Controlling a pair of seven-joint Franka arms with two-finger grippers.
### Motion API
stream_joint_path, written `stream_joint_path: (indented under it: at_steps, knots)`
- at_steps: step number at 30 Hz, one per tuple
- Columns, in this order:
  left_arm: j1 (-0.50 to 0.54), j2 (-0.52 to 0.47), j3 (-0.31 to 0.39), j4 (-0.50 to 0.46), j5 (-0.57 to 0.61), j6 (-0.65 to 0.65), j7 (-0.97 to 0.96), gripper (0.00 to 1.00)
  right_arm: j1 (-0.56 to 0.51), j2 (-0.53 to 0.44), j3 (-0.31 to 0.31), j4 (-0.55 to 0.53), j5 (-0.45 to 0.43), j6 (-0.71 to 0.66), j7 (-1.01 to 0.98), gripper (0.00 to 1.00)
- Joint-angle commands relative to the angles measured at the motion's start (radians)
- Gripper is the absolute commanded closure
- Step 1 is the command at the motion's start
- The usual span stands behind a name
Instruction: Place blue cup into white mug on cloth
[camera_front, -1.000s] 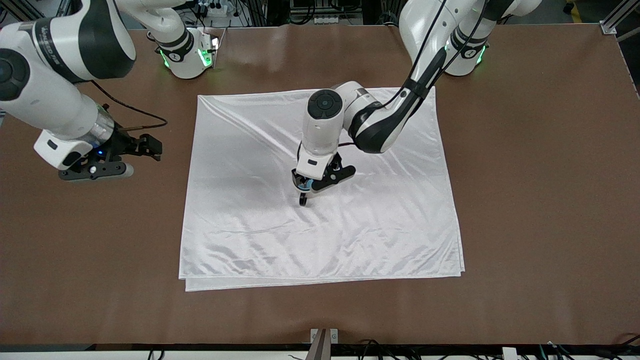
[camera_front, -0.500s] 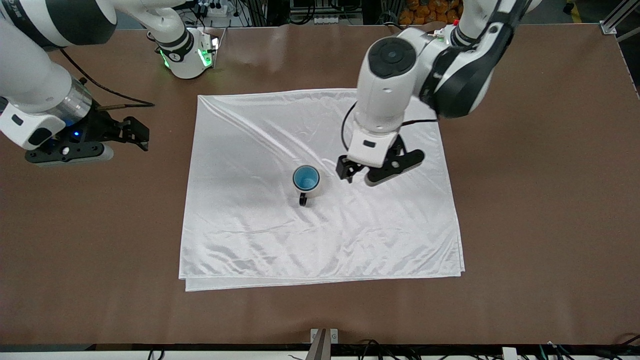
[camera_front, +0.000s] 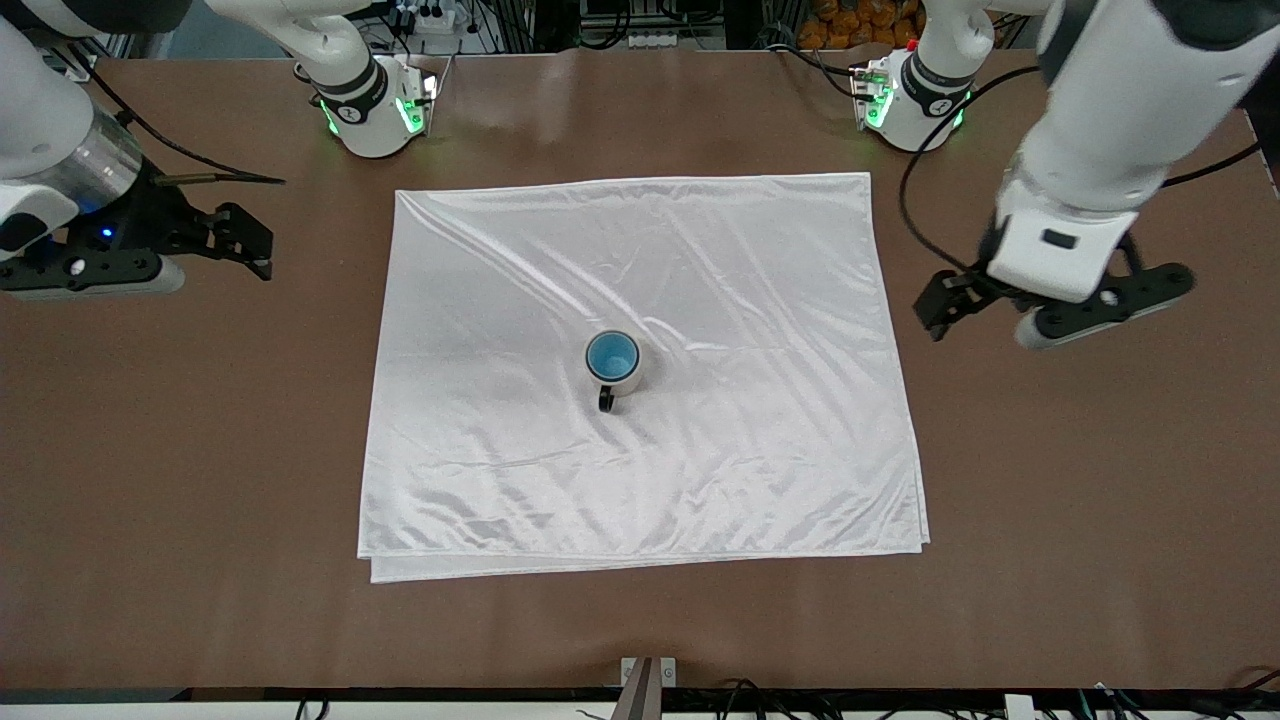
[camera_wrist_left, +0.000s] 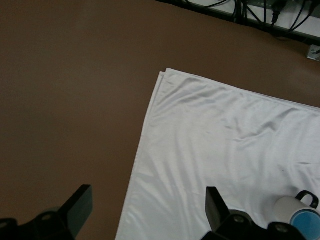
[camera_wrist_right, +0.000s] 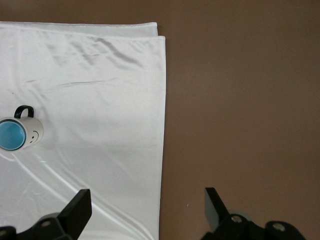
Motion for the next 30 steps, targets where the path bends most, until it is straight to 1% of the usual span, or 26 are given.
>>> stream_joint_path:
  at_steps: [1,6,11,16,20,25,30]
  knots:
    - [0.066,-0.072,-0.01,-0.045,-0.01,-0.028,0.136,0.0,-0.018,-0.021,-0.007,0.003,-0.003,-0.016,0.019,0.0]
    - [0.144,-0.074,-0.014,-0.046,-0.025,-0.033,0.286,0.0,-0.015,-0.039,-0.047,0.002,-0.004,-0.013,0.021,0.0]
    - [0.203,-0.072,-0.014,-0.051,-0.08,-0.031,0.345,0.0,-0.017,-0.039,-0.083,0.002,-0.002,-0.014,0.039,0.0]
    - [0.213,-0.071,-0.01,-0.051,-0.083,-0.031,0.401,0.0,-0.015,-0.039,-0.084,0.0,-0.002,-0.014,0.041,0.0]
    - [0.232,-0.066,-0.01,-0.051,-0.089,-0.03,0.401,0.0,-0.012,-0.038,-0.083,0.0,-0.002,-0.016,0.041,0.0]
    - [0.261,-0.06,-0.01,-0.056,-0.128,-0.028,0.403,0.0,-0.008,-0.038,-0.08,-0.003,-0.002,-0.016,0.039,0.0]
    - [0.267,-0.049,-0.01,-0.071,-0.137,-0.021,0.409,0.0,-0.008,-0.039,-0.078,-0.001,0.0,-0.02,0.039,0.0]
